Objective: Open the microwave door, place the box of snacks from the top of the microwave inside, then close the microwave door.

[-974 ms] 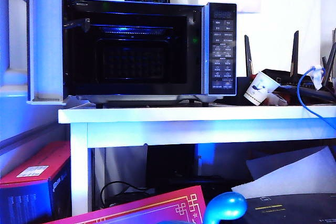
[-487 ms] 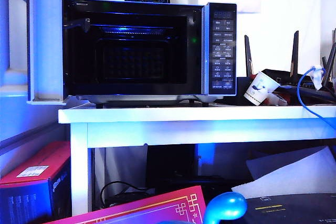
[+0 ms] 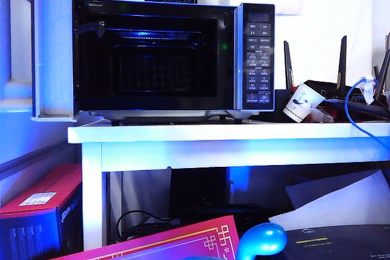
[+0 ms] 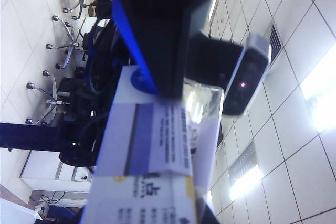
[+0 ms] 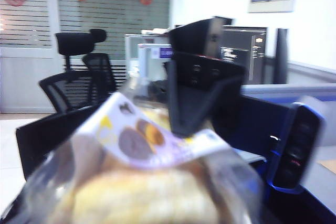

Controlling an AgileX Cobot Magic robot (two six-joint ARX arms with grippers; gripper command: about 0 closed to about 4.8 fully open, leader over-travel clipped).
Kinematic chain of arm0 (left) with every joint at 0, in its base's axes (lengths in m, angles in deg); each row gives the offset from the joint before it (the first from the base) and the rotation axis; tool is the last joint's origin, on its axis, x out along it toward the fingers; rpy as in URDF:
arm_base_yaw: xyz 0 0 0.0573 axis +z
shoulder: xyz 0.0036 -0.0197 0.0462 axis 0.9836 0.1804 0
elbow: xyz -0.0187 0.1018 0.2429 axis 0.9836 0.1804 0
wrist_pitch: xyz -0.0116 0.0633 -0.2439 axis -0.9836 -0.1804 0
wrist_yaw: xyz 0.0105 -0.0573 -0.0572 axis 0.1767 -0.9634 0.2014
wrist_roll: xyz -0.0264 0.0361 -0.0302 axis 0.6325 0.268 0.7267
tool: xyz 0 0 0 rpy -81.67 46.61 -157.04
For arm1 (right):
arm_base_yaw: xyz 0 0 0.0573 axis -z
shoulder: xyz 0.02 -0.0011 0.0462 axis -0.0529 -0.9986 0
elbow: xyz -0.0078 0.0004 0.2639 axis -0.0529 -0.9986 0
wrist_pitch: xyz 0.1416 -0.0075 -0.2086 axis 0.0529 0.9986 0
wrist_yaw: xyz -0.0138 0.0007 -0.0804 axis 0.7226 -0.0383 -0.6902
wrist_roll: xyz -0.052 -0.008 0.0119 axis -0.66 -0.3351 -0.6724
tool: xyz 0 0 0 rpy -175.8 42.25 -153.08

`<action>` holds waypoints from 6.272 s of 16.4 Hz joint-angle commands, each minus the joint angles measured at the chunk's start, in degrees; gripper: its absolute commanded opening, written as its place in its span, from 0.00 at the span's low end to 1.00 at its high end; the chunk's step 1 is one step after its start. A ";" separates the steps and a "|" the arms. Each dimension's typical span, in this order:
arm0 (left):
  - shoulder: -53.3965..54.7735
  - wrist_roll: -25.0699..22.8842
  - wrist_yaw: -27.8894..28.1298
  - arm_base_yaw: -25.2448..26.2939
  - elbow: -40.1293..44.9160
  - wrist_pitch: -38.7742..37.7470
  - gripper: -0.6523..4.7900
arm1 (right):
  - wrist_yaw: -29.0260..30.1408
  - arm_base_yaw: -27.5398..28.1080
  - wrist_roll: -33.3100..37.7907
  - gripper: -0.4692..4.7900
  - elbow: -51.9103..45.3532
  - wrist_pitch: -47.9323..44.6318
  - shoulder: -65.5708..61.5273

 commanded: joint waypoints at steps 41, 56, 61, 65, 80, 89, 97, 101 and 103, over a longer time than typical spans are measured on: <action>-0.57 -27.54 10.99 5.38 -0.33 13.88 1.00 | 1.79 4.81 1.57 0.63 0.26 -0.52 0.74; -1.86 -42.86 16.81 12.31 -0.68 24.79 0.11 | -7.78 0.24 1.27 0.63 0.24 -0.50 -7.48; -2.34 -47.10 24.02 15.56 -0.68 24.92 0.11 | -11.41 -5.38 -2.34 0.63 0.22 -0.07 -12.61; -2.38 -54.88 30.23 15.63 -0.68 23.63 0.11 | -18.86 -8.48 -4.96 0.63 0.22 -0.07 -18.82; -21.11 -113.57 70.97 20.87 -0.72 -25.81 0.11 | -29.44 -13.20 -12.90 0.63 0.20 3.15 -26.86; -21.24 -113.37 66.01 16.44 -0.70 -30.91 0.11 | -57.20 -18.27 -22.51 0.63 0.26 -10.05 -40.44; -21.22 -113.37 65.53 16.44 -0.70 -34.01 0.11 | -62.10 -19.58 -22.93 0.65 16.20 -6.86 -51.82; -21.22 -113.35 65.51 16.44 -0.70 -35.67 0.11 | -62.47 -19.58 -22.93 0.65 30.45 -1.70 -60.67; -21.22 -113.35 65.48 16.44 -0.70 -36.28 0.11 | -64.24 -19.58 -22.91 0.65 35.36 -0.55 -63.78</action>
